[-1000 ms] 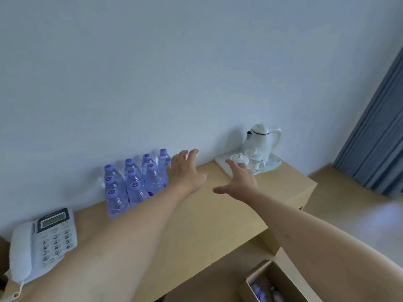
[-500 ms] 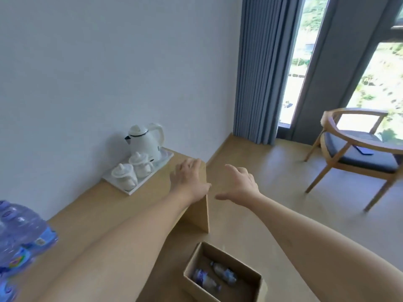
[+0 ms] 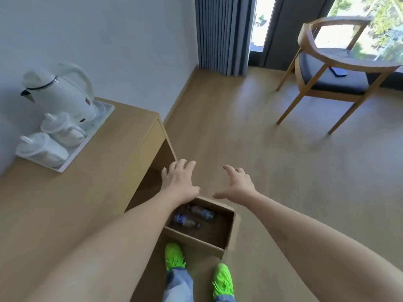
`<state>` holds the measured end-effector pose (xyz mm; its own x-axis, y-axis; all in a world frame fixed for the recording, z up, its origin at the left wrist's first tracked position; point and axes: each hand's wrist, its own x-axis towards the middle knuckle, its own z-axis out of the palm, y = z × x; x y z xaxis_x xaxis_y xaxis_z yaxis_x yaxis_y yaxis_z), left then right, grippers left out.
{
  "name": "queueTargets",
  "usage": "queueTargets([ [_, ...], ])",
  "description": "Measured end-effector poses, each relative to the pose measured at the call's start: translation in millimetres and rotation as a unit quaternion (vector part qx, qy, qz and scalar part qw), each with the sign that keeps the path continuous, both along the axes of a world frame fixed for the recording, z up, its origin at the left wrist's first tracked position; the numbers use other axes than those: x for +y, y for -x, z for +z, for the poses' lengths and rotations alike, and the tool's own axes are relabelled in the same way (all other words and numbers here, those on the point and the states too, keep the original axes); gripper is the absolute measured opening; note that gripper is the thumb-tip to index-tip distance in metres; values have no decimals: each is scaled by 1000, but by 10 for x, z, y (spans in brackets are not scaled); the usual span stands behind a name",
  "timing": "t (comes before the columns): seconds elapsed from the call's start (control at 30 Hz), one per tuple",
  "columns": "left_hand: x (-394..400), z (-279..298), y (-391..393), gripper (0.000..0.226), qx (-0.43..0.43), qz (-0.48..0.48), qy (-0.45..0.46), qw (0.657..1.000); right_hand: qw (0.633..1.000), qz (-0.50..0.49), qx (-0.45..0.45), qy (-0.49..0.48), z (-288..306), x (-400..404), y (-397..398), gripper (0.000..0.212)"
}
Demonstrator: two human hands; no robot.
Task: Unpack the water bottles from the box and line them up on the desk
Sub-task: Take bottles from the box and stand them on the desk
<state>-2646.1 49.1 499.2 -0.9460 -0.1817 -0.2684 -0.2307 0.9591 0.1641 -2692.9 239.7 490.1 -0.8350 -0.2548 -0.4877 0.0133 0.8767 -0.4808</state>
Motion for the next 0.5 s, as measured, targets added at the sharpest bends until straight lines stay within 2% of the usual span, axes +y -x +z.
queueTargets([
  [0.27,-356,-1204,76,77,-103,14,-32,994,995,-6,-95,-39,-1161,-355,-23,107],
  [0.5,-595,-2801,72,76,-164,53,-66,983,984,0,-164,-69,-2758,-632,-141,100],
])
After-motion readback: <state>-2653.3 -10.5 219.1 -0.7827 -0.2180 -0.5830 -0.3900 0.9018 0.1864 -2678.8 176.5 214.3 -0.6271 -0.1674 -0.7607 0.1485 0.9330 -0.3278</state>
